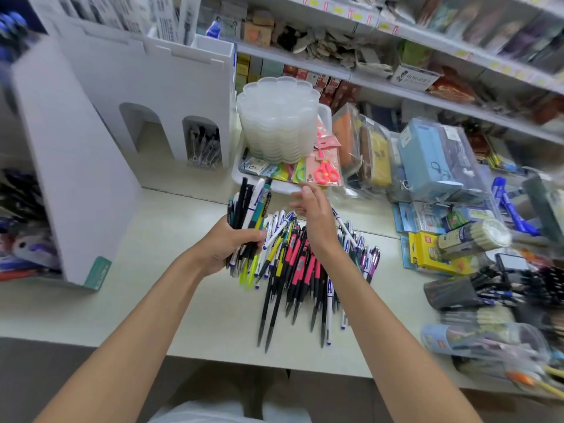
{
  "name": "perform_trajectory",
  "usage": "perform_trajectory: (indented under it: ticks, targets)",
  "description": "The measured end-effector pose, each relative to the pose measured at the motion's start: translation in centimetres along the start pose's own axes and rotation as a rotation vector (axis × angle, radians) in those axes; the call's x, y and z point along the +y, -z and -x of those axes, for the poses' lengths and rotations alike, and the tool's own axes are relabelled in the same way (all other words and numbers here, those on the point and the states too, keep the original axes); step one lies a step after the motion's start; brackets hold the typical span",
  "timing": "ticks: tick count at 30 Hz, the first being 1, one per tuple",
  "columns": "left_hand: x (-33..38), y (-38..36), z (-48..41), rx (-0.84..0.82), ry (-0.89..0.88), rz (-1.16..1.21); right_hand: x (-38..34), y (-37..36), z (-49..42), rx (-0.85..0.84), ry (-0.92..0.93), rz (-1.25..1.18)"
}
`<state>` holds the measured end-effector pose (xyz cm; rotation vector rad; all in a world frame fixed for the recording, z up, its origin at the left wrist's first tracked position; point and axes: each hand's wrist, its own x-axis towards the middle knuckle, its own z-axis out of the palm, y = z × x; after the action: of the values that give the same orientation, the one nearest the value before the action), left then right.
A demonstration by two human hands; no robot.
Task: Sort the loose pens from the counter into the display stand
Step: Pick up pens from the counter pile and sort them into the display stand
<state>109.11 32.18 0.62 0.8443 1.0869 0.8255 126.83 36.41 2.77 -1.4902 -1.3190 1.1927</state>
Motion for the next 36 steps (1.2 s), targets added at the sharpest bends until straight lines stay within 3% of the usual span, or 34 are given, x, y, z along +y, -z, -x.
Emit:
perform_trajectory:
  ticks: [3, 6, 9, 10, 13, 16, 19, 21, 25, 27, 29, 31, 36]
  targets:
    - [2.1, -1.1, 0.5, -0.112, 0.045, -0.013, -3.3, -0.8, -0.4, -0.064, 0.129, 0.003]
    - [3.7, -2.0, 0.8, -0.149, 0.098, 0.024, -5.4, -2.5, -1.5, -0.114, 0.23, 0.337]
    - [4.5, -2.4, 1.2, -0.085, 0.177, 0.132, -6.2, -3.2, -1.2, -0.276, 0.178, 0.363]
    - [4.8, -2.4, 1.2, -0.006, 0.165, 0.144, -6.3, -3.0, -0.9, -0.261, 0.143, 0.283]
    - [6.4, -2.0, 0.9, 0.401, -0.052, 0.286, -5.6, -2.8, 0.5, 0.01, -0.123, -0.211]
    - [8.5, -1.9, 1.2, 0.617, -0.313, 0.417, -5.2, -4.7, 3.4, -0.114, -0.545, -0.678]
    - [8.6, -4.0, 2.5, 0.643, -0.398, 0.335, -7.3, -6.9, 4.4, -0.159, -0.651, -1.023]
    - [8.1, -5.1, 3.5, 0.616, -0.425, 0.303, -9.2, -8.2, 4.1, -0.158, -0.604, -1.079]
    - [9.5, -1.4, 5.6, 0.535, -0.393, 0.109, -11.9, -10.3, 5.2, -0.181, -0.449, -0.933]
    - [10.8, 1.6, 7.3, 0.405, -0.399, 0.123, -13.0, -11.0, 5.4, -0.17, -0.254, -0.662]
    - [12.2, 4.5, 9.1, 0.227, -0.399, 0.192, -15.2, -11.7, 4.9, -0.132, 0.076, -0.347]
    - [13.8, 7.4, 11.0, 0.116, -0.387, 0.178, -18.1, -12.9, 4.8, -0.126, 0.337, -0.186]
    - [16.9, 16.4, 14.6, -0.036, -0.381, 0.066, -23.0, -20.2, 4.8, -0.179, 0.56, 0.023]
